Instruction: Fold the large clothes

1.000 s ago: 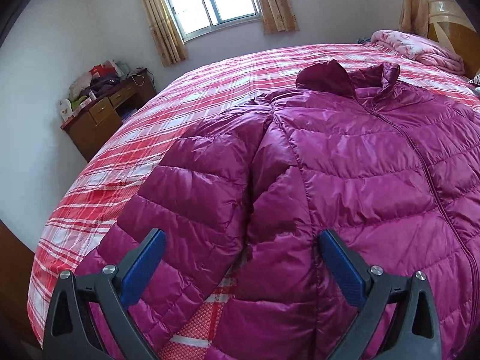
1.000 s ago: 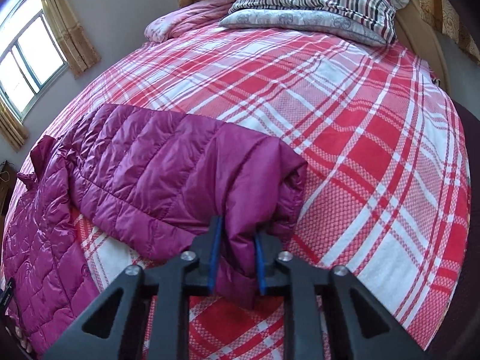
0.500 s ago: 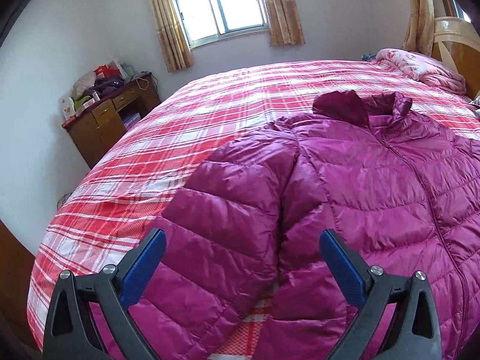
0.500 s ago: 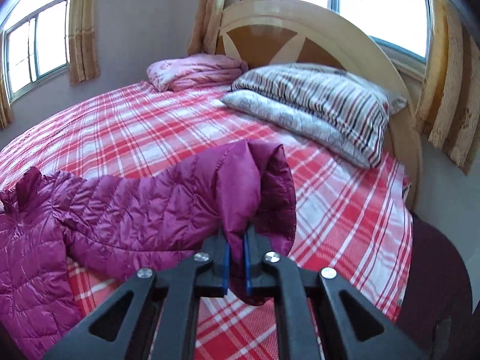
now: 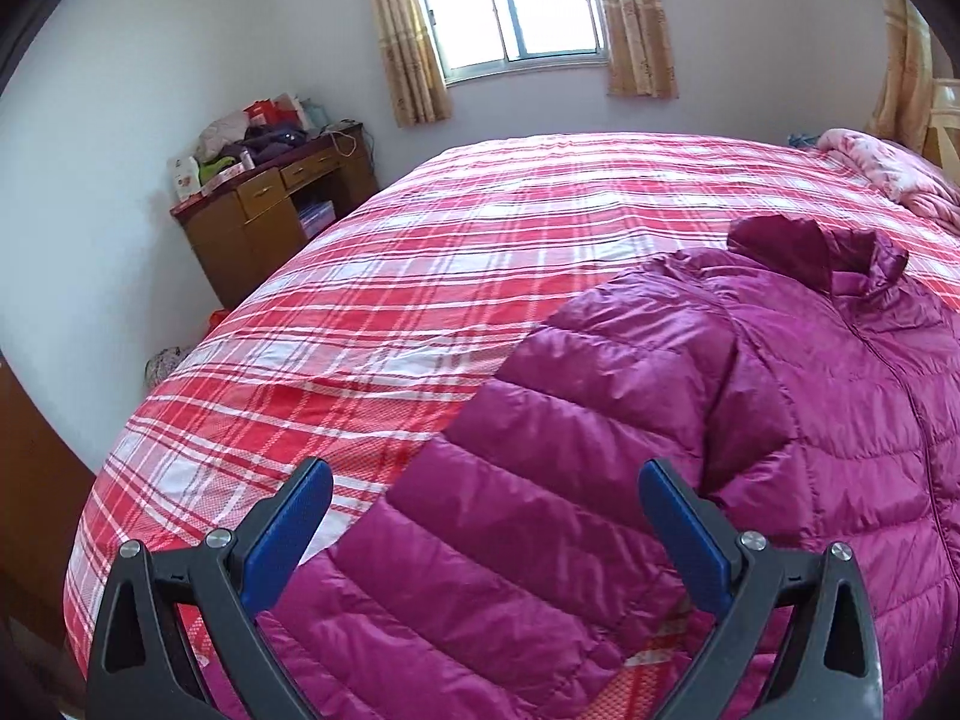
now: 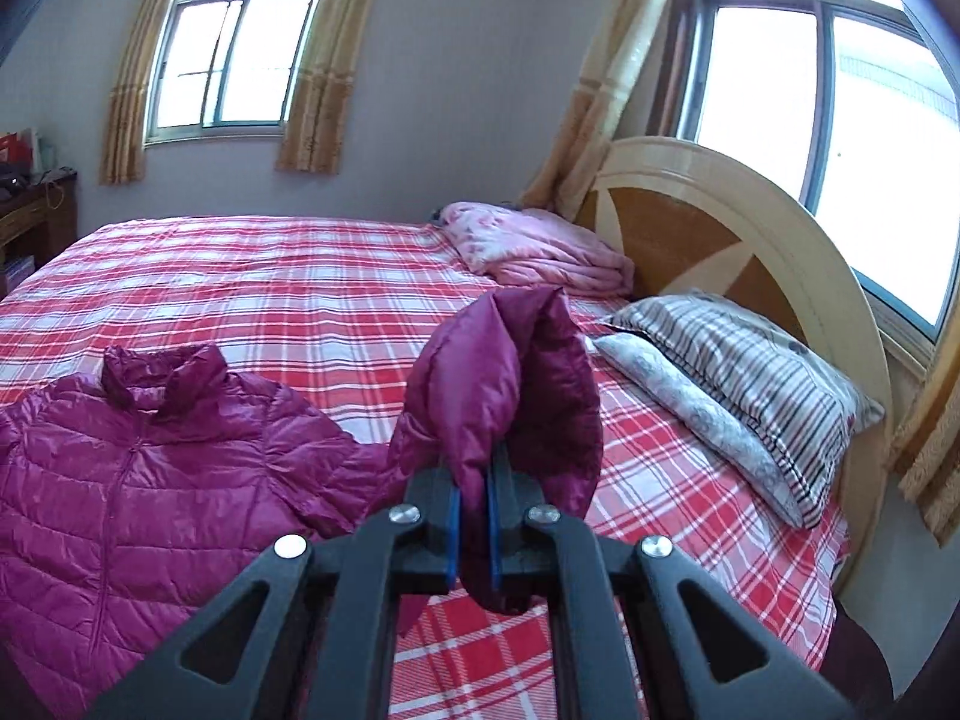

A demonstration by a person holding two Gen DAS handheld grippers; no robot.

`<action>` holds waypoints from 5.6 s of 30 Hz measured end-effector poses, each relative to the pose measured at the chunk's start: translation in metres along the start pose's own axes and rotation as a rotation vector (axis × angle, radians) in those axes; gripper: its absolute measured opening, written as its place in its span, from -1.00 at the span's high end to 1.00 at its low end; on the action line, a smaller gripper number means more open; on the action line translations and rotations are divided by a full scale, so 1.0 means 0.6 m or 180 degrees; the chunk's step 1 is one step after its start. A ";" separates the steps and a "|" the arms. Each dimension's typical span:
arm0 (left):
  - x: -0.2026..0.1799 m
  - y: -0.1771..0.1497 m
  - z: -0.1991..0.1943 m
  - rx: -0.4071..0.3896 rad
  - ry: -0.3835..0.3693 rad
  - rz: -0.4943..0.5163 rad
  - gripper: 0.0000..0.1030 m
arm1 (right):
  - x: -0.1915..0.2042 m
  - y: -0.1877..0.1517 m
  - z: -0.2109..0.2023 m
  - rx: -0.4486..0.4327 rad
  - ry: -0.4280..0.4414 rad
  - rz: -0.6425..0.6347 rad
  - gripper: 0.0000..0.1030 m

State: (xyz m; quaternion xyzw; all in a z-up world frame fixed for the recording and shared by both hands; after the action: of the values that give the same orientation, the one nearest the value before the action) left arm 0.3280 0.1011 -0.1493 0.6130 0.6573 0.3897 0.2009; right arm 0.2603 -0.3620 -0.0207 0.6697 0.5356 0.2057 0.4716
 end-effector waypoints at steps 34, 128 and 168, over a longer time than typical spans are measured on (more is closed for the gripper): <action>0.054 -0.017 0.024 0.0110 0.0350 -0.0016 -0.98 | 0.472 -0.139 0.032 0.0240 0.1415 -0.1326 0.85; -0.110 -0.012 -0.012 -0.0070 0.0135 0.0250 -0.98 | 0.281 -0.182 0.179 0.0911 0.1314 0.0000 0.01; 0.178 -0.097 -0.083 0.0187 0.0147 -0.0325 0.76 | 0.254 -0.166 0.136 0.0804 0.1448 -0.0009 -0.11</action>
State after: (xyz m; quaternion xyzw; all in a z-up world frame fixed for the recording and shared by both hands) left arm 0.2354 0.1937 -0.1402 0.5752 0.7033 0.3735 0.1871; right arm 0.3241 -0.2584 -0.1789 0.6590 0.6503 0.2818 0.2518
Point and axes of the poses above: each gripper's, at about its wrist camera, not at the fingertips, and z roughly the way its jaws point, x to its left, y to its top, the point moved 4 cm from there along z, roughly the way its jaws point, and after that the axes turned 3 degrees about y, right-handed, at the moved point
